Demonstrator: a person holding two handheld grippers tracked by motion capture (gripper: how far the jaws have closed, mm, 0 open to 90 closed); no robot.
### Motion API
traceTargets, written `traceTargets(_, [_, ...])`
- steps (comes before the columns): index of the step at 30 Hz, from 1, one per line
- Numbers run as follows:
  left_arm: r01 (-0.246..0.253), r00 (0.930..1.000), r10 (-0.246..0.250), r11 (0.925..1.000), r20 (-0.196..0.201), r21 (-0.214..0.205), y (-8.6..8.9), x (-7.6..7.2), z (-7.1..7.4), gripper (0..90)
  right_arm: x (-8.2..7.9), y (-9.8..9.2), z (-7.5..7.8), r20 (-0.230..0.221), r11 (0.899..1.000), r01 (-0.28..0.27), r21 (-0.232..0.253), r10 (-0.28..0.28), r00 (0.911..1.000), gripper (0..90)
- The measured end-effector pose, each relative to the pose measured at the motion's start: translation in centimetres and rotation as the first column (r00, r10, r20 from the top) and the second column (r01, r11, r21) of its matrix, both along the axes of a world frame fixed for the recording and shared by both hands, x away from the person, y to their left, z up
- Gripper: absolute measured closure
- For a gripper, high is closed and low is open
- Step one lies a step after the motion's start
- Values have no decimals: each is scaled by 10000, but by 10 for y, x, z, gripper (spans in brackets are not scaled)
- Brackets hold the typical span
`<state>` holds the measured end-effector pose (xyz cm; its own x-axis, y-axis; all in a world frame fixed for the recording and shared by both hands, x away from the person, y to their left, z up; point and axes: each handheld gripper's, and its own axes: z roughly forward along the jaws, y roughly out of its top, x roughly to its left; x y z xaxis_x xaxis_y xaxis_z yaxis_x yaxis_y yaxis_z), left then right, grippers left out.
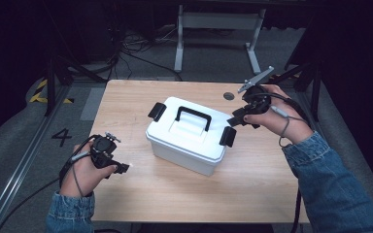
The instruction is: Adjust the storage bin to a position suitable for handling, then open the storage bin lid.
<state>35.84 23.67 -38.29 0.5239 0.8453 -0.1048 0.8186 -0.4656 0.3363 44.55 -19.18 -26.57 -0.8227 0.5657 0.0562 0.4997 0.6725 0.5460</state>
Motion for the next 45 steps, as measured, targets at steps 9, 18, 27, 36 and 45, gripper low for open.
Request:
traceTargets(9, [11, 10000, -11, 10000, -53, 83, 0, 1, -2, 277, 8, 18, 0, 83, 9996, -289, -11, 289, 9995, 559])
traceTargets(18, [48, 10000, -48, 10000, -63, 80, 1, -1, -3, 277, 18, 40, -5, -37, 9983, -578, 99, 578, 9983, 548])
traceTargets(27, [148, 9999, -148, 9997, -1, 169, 2, -1, -1, 275, 27, 58, -11, -112, 9968, -794, -33, 793, 9968, 550])
traceTargets(36, [148, 9999, -147, 9999, -58, 87, 1, 0, -3, 273, 37, 73, -25, -500, 9955, -923, -216, 911, 9946, 581])
traceTargets(45, [201, 9997, -201, 9998, -105, 48, 0, 1, -4, 272, 41, 89, -33, -732, 9896, -1288, -645, 1240, 9896, 686])
